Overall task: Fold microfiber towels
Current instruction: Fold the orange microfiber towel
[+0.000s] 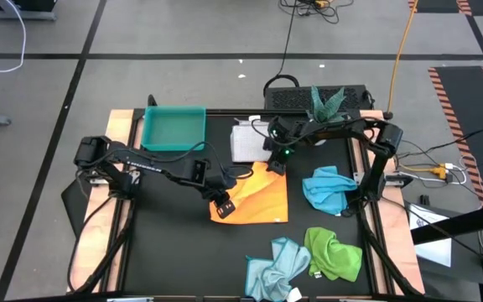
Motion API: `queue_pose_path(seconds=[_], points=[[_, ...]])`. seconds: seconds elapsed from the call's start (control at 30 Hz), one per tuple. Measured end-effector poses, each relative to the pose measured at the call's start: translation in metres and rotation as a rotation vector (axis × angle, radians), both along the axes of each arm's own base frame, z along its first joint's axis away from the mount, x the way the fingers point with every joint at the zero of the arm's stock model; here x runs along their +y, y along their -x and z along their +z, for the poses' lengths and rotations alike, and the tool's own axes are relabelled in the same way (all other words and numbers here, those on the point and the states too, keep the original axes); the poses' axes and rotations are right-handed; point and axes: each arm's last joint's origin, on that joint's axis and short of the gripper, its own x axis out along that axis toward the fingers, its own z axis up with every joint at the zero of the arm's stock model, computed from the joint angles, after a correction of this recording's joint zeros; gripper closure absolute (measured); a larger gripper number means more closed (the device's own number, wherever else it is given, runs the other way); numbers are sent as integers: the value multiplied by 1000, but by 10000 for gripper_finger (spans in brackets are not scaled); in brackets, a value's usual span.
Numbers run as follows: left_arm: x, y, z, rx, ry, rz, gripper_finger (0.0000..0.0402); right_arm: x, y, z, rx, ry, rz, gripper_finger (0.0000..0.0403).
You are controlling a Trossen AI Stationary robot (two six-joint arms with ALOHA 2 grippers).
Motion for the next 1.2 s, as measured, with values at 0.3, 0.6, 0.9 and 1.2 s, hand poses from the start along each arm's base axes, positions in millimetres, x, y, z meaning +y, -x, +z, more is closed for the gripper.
queue_pose_path(seconds=[0.3,0.6,0.9,1.2], points=[[0,0,0,1,14,-6,393,-8,5,30,66,-37,-8,234],[0,0,0,-1,10,-14,388,-2,17,10,100,-56,-9,234],[0,0,0,2,17,-2,388,-3,10,9,-18,-94,-27,234],[0,0,0,2,17,-4,396,7,19,-6,29,-125,-31,234]])
